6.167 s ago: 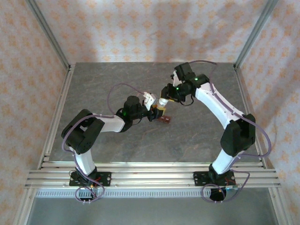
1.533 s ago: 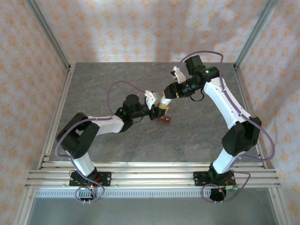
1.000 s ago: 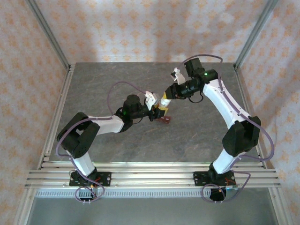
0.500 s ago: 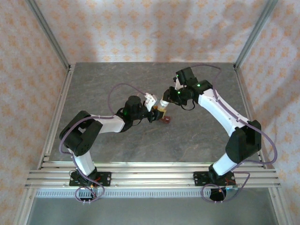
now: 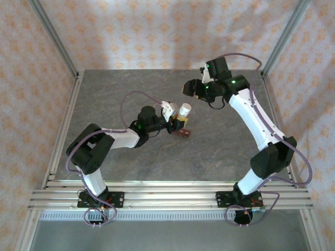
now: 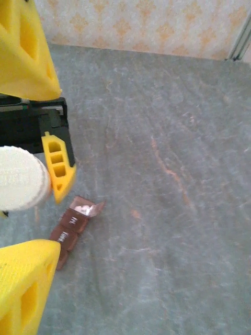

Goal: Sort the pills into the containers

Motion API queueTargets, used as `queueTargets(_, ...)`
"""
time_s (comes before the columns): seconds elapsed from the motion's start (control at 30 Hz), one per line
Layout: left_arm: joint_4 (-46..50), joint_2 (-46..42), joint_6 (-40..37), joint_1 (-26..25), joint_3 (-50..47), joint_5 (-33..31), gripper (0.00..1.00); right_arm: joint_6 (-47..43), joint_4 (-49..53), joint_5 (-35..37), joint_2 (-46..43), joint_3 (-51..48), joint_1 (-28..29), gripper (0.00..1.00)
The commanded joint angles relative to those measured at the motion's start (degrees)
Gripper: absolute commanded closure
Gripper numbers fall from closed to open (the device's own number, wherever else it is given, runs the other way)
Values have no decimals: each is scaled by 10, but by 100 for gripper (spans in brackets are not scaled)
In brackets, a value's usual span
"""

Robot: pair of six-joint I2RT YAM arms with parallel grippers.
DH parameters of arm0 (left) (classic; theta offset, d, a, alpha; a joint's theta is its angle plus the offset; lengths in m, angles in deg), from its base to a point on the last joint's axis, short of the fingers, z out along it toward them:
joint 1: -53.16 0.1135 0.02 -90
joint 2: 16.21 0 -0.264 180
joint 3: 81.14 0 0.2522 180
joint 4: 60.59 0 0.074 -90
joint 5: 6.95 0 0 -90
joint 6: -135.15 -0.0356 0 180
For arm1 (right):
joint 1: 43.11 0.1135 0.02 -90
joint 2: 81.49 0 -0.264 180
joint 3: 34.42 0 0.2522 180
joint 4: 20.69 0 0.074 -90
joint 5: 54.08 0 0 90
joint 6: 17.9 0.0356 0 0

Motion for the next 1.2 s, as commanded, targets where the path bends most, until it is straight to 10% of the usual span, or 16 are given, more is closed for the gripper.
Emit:
queueTargets(0.0, -42, -15, 8, 10, 5, 36, 100, -133, 56, -57, -6, 29, -8, 28)
queueTargets(0.3, -42, -21, 31, 20, 9, 75, 100, -279, 161, -123, 42, 90, -7, 27)
queueTargets(1.17, -41, -24, 42, 20, 16, 84, 100, -286, 161, -123, 103, 80, 6, 34)
